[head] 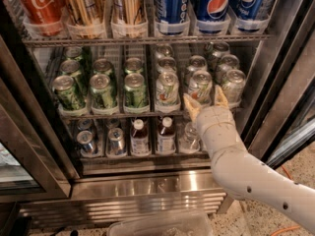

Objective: Pick 7up can from middle shelf of fridge

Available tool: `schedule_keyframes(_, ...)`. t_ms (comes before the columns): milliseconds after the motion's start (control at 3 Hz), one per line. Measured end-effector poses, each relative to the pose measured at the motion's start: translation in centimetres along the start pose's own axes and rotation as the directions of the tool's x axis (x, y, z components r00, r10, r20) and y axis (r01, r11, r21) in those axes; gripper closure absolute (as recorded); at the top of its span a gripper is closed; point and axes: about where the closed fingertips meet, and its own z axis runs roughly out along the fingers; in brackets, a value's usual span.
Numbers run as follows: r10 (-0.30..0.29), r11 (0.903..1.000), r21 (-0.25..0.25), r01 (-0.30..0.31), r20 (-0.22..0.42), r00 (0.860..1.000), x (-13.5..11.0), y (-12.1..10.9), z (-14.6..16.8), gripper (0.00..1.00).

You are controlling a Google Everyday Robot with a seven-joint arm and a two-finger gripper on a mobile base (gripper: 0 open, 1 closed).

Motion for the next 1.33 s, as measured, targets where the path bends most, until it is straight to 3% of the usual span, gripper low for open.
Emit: schedule_keyframes(1333, 0.086, 0.9956, 0.034, -0.088, 0.047, 0.995, -1.3, -1.4, 2.1, 0.31)
